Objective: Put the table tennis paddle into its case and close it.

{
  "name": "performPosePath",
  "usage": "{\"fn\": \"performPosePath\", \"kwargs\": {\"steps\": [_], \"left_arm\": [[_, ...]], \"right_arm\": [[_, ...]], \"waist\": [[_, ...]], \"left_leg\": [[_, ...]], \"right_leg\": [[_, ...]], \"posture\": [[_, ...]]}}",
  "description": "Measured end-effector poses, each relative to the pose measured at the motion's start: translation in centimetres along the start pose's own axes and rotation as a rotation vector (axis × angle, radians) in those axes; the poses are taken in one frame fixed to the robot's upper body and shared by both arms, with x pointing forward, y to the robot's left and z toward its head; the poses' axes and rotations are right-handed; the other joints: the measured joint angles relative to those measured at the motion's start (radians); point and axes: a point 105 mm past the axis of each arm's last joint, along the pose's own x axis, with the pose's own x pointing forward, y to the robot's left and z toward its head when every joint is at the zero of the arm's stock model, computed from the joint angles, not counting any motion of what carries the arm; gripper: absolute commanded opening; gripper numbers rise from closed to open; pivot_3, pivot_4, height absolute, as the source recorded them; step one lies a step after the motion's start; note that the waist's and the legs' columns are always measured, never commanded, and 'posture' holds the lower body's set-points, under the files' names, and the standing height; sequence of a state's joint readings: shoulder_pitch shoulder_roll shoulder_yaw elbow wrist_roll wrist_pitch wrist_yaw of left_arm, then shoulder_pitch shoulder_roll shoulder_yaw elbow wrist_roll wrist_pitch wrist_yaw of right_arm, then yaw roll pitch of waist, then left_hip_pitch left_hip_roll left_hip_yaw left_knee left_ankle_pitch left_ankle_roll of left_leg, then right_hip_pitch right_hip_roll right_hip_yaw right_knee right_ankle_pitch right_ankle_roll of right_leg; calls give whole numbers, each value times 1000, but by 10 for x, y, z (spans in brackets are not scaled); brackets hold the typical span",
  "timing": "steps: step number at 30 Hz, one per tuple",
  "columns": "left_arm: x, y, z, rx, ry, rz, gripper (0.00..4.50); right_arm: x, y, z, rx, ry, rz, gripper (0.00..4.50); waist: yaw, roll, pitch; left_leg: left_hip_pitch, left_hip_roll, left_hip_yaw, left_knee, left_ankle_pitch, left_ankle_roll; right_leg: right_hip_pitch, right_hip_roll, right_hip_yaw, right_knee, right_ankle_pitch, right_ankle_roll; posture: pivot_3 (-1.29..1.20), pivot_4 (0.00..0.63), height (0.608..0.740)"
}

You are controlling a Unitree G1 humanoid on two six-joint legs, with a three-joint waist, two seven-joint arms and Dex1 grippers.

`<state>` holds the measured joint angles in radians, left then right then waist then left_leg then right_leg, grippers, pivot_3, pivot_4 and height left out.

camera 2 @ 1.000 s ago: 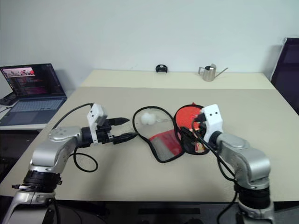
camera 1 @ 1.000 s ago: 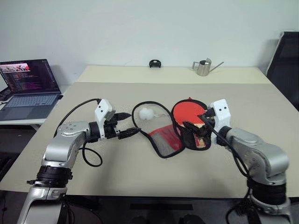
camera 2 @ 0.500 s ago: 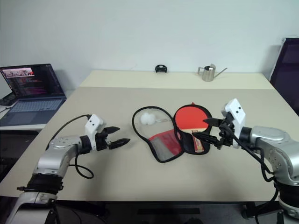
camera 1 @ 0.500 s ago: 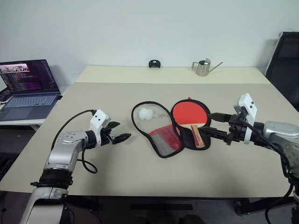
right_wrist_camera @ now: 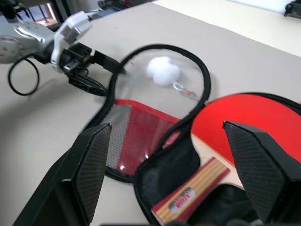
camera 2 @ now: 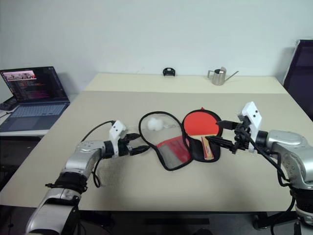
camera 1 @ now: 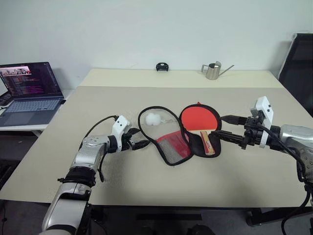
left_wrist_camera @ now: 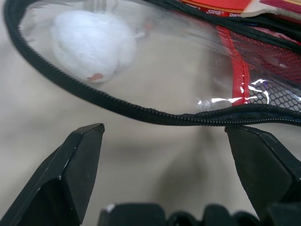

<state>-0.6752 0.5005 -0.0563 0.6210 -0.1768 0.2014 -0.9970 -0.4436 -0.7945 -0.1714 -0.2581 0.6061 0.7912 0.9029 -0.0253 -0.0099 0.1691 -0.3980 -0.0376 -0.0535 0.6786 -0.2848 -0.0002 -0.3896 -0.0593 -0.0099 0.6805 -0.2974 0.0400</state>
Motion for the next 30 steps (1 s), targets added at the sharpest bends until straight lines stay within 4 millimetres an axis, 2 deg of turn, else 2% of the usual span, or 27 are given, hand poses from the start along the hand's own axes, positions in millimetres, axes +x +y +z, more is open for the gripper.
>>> {"fn": "performPosePath", "kwargs": {"steps": [6,14,24,30], "left_arm": [[15,-13,2,0,-14,-54,4500],[25,-19,23,32,-58,-105,4500],[64,-38,67,97,-137,-194,4500],[117,-77,122,123,-226,-260,4500]], "right_arm": [[-1,1,-1,-10,0,11,4133],[-23,-7,-1,-39,52,4,4133],[-31,-10,3,-49,48,-20,4133],[-36,-7,5,-45,37,-49,4133]], "waist": [[1,0,0],[2,-1,0],[4,-2,1],[26,-6,4]], "left_leg": [[0,0,0,0,0,0],[0,0,0,1,0,0],[-1,-1,0,1,0,0],[-2,-2,1,1,0,0]], "right_leg": [[0,0,0,0,0,0],[0,0,0,0,0,0],[0,0,-1,0,0,0],[0,1,-1,-1,0,1]], "posture": [[0,150,740],[0,150,740],[0,150,740],[0,150,740]]}}
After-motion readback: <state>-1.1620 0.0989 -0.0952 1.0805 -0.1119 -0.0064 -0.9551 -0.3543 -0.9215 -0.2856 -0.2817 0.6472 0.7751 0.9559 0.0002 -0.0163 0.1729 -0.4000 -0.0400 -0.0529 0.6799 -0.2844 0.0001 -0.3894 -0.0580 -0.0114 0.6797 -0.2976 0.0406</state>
